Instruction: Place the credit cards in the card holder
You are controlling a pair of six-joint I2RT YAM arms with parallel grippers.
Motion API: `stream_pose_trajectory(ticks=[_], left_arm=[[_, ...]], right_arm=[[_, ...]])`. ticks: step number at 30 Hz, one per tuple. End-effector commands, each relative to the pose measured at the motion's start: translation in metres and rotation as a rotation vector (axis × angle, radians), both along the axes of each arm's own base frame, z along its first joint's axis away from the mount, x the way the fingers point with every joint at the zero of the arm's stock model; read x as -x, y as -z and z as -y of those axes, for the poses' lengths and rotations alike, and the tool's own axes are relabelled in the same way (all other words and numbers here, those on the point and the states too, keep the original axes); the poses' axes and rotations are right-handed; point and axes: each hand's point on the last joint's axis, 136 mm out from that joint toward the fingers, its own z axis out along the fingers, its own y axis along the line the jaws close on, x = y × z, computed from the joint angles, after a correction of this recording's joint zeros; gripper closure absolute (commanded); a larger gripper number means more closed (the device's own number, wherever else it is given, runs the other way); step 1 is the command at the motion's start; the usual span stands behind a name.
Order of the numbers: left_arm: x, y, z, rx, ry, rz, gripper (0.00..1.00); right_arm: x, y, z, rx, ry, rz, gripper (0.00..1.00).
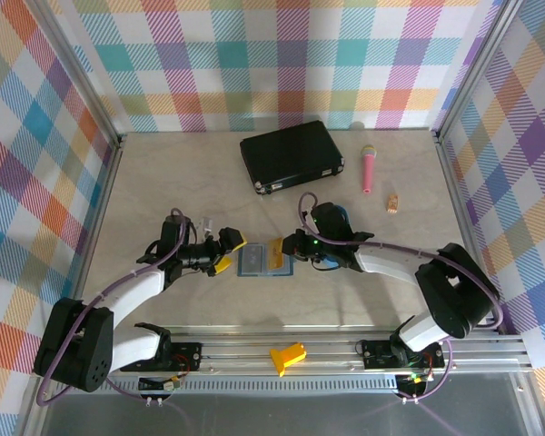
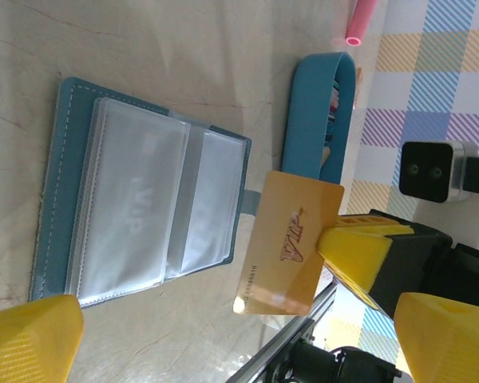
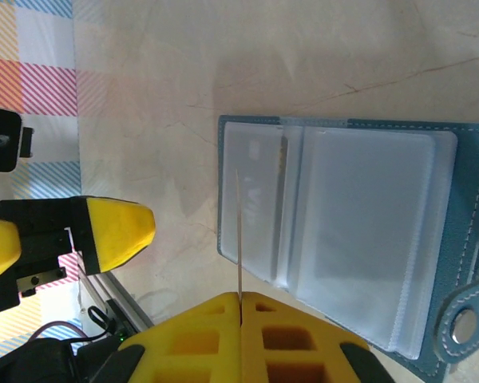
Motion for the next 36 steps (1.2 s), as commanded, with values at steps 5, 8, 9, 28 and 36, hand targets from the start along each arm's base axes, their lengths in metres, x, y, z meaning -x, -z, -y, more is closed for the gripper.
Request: stream_pose_trajectory(ticks=[5,8,9,28,36], left_arm=[[0.007,0.007,0.002,-0.012,0.029,0.0,0.01],[0.008,0.008,0.003,-0.015,0.036,0.001,0.01],[0.008,0.008,0.003,-0.015,0.036,0.002,0.01],[0.007,0.026,0.017,-0.029,0.058,-0.01,0.0],[0.004,0.029,0.019,-0.037,0.066,-0.013,0.0]], right_arm=[[-0.004,-0.007,-0.008,-0.021,0.01,0.035,1.0],[-0.002,-0.005,-0.005,-0.014,0.016,0.038,1.0],[-0.002,-0.005,-0.004,-0.014,0.017,0.04,1.0],[-0.006,0.007,-0.015,-0.028,-0.002,0.023,1.0],[-0.013,0.018,-0.014,-0.024,0.054,0.01,1.0]])
